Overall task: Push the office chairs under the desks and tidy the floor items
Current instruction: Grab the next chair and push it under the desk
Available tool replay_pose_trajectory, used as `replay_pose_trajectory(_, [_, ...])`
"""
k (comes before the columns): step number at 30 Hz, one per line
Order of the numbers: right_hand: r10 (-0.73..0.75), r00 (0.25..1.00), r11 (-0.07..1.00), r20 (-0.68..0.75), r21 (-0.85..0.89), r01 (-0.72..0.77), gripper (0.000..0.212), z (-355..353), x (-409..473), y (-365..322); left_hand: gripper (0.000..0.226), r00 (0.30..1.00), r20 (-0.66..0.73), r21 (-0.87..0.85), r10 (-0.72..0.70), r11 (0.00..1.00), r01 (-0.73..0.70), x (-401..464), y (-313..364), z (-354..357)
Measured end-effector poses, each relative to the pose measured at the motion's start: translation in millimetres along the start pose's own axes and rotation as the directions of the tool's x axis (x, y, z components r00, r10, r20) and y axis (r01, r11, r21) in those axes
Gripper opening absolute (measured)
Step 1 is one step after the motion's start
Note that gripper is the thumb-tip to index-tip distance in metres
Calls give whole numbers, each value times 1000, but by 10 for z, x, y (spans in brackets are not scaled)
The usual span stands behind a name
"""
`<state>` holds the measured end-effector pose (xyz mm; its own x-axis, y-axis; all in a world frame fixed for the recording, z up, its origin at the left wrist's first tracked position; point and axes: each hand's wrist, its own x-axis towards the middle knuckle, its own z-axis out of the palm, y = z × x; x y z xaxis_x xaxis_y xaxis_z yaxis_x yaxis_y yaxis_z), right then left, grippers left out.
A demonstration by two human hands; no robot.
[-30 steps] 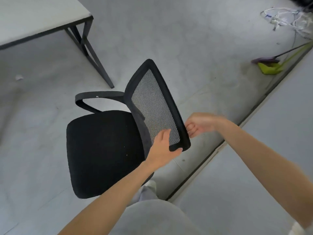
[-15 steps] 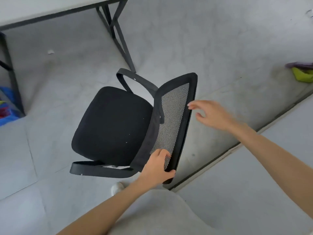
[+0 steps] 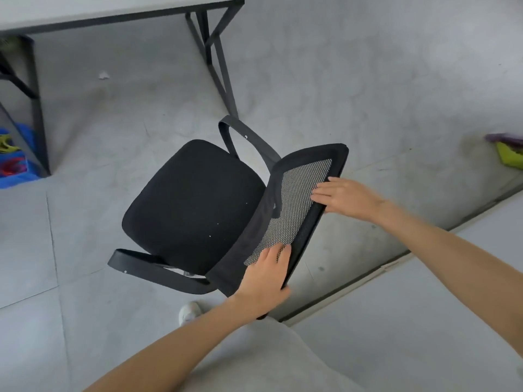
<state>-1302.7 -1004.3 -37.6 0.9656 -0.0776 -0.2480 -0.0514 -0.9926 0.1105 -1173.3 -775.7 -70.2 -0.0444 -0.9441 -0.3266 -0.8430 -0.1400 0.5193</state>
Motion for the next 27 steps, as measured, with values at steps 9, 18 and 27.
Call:
replay_pose_trajectory(9, [31, 994, 980, -101, 197, -11, 44, 216, 255, -689, 70, 977, 100, -11, 186, 982, -186, -788, -994, -189])
replay_pose_trajectory(18, [202, 954, 953, -221, 267, -140, 36, 282, 670, -1898, 54, 977, -212, 260, 12, 964, 44, -1490, -1528, -232])
replay_pose_trajectory(27, [303, 898, 949, -319, 192, -252, 16, 314, 928, -2089, 24, 944, -330, 315, -31, 939, 141, -1664, -2023, -373])
